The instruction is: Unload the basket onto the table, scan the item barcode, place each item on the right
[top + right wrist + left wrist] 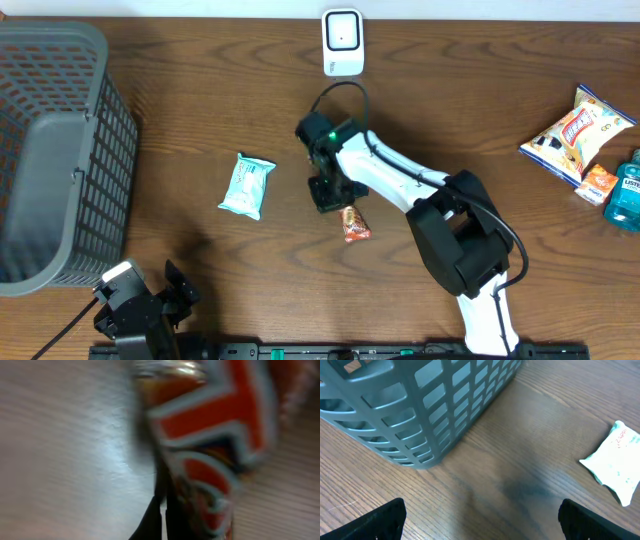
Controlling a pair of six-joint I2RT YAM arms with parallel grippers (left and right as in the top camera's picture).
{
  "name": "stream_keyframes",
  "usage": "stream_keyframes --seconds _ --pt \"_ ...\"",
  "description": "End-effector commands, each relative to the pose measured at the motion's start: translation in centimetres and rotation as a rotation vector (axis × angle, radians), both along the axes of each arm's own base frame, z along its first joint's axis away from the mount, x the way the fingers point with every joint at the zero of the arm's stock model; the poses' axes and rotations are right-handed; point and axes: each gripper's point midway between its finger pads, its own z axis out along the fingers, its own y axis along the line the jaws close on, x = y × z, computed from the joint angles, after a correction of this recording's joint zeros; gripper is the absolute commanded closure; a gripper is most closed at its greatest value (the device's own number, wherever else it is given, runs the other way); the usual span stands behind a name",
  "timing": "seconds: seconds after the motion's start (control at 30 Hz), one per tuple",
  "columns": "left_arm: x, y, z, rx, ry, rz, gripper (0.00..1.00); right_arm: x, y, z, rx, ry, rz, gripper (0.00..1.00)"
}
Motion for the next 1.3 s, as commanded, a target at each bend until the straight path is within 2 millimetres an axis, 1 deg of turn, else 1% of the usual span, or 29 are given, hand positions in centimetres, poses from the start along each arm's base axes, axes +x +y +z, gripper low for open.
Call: stream_keyframes --seconds 0.0,0.03,0.1,0.2,0.23,0.27,0.33,0.4,0.53,0.57,0.63,0.67,0.7,0.77,0.83,0.93,1.03,1.13,1.17,1.2,1.27 --pt "-0.1 0.2 0.4 0.0 -0.015 0.014 0.03 1.3 -1.3 1.2 -0.068 -0.066 -0.056 0.99" --pt "-0.1 0.2 0.4 0.0 -0.014 0.014 0.03 1.4 -1.2 1.9 -0.064 -0.071 -0.056 0.99" --pt "-0.1 0.2 0.4 0.0 -0.015 0.014 0.03 2.0 -0.7 4.3 -0.042 -0.098 -0.035 0.99" --pt "-0.1 0.2 0.4 0.0 -0.014 0.014 0.02 2.8 -0.1 8.7 0.003 -0.159 -0.022 0.99" --pt "-0.1 0.2 0.4 0.0 -0.015 0.014 0.03 3.2 0.1 10.6 0.029 -0.199 -0.02 0.99" --pt "-0.1 0.2 0.4 0.0 -0.015 0.014 0.02 3.4 0.0 11.6 0.038 -0.23 -0.024 0.99" --pt "-0.1 0.2 0.4 0.0 -0.014 0.014 0.03 4.0 -0.9 12.5 0.006 -0.28 -0.04 0.99" --pt "-0.1 0.2 0.4 0.0 -0.015 0.014 0.03 4.3 -2.1 12.5 -0.045 -0.292 -0.08 0.99" --pt "-0.1 0.2 0.4 0.0 -0.015 0.014 0.03 3.9 -3.4 10.7 -0.078 -0.255 -0.109 0.99" --pt "-0.1 0.2 0.4 0.0 -0.014 0.014 0.03 3.8 -3.7 9.9 -0.085 -0.248 -0.11 0.99" --pt "-0.1 0.2 0.4 0.0 -0.015 0.014 0.03 3.3 -4.0 7.7 -0.102 -0.226 -0.108 0.99" --pt "-0.1 0.2 0.4 0.0 -0.015 0.014 0.03 2.9 -4.3 6.1 -0.113 -0.212 -0.124 0.99" --pt "-0.1 0.2 0.4 0.0 -0.015 0.014 0.03 2.6 -4.4 5.0 -0.115 -0.201 -0.129 0.99" --pt "-0.1 0.2 0.4 0.0 -0.015 0.014 0.03 2.0 -4.4 3.1 -0.109 -0.175 -0.128 0.99" --pt "-0.1 0.2 0.4 0.0 -0.015 0.014 0.03 1.2 -4.4 1.8 -0.096 -0.14 -0.127 0.99" --pt "-0.1 0.2 0.4 0.0 -0.015 0.014 0.03 0.2 -4.7 0.4 -0.103 -0.101 -0.145 0.99" --pt "-0.1 0.2 0.4 0.0 -0.014 0.014 0.03 0.0 -4.6 0.2 -0.102 -0.091 -0.156 0.99" --pt "-0.1 0.2 0.4 0.0 -0.014 0.014 0.03 0.4 -4.3 1.0 -0.089 -0.098 -0.142 0.99" --pt "-0.1 0.2 0.4 0.0 -0.015 0.014 0.03 0.6 -4.0 1.6 -0.082 -0.097 -0.135 0.99" --pt "-0.1 0.2 0.4 0.0 -0.015 0.014 0.03 1.0 -3.7 3.0 -0.077 -0.102 -0.136 0.99" --pt "-0.1 0.2 0.4 0.0 -0.015 0.014 0.03 1.2 -3.5 4.8 -0.075 -0.105 -0.137 0.99"
